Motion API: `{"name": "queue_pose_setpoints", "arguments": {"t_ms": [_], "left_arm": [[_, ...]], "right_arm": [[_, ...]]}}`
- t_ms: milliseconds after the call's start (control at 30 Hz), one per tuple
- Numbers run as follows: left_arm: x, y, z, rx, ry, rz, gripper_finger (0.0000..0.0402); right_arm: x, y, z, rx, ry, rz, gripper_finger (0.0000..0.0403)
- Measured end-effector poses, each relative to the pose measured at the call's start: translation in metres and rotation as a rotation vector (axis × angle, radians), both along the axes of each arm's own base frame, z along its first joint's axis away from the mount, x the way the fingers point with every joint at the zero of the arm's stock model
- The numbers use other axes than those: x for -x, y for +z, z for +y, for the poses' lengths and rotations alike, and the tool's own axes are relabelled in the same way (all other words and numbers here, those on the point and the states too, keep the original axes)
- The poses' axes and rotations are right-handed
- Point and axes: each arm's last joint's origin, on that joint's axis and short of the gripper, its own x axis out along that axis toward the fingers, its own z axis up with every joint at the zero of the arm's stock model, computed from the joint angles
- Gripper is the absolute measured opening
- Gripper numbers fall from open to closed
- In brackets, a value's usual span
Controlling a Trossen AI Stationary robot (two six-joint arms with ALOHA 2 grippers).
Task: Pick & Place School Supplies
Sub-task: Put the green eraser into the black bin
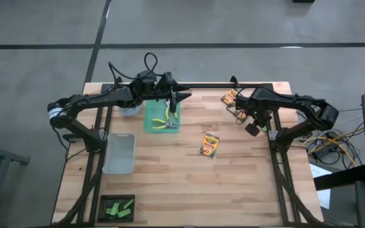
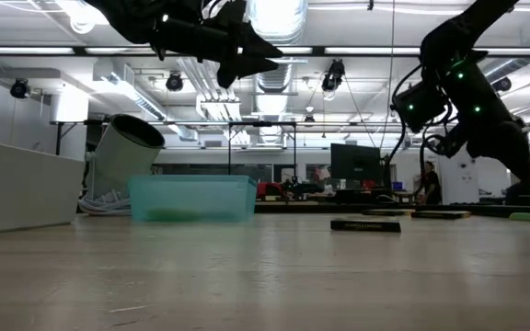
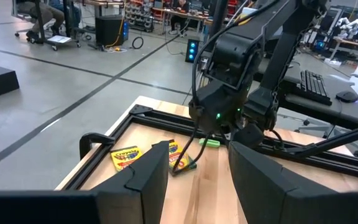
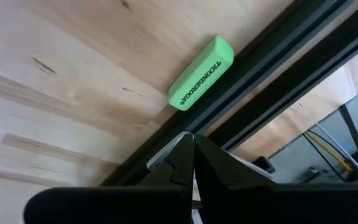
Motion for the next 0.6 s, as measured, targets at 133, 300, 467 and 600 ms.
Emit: {"name": "queue_pose_setpoints", "arguments": {"t_ms": [133, 300, 467, 600], "left_arm": [[0.0, 0.0, 0.0, -0.009, -0.001, 0.0, 0.0172], [0.0, 0.0, 0.0, -0.008, -0.001, -0.002, 0.0172], [0.0, 0.0, 0.0, -0.004, 0.0, -0.002, 0.0172], [0.0, 0.0, 0.0, -0.004, 0.0, -0.002, 0.0172]], "right_arm": [[-0.003, -0.01, -0.003, -0.047, 0.031, 0.035, 0.0008], [-0.007, -0.028, -0.009, -0.104, 0.023, 0.105, 0.0008], [-0.008, -0.043, -0.015, -0.158, 0.005, 0.179, 0.0008], [-0.008, -0.05, -0.019, -0.166, -0.012, 0.192, 0.0008]]}}
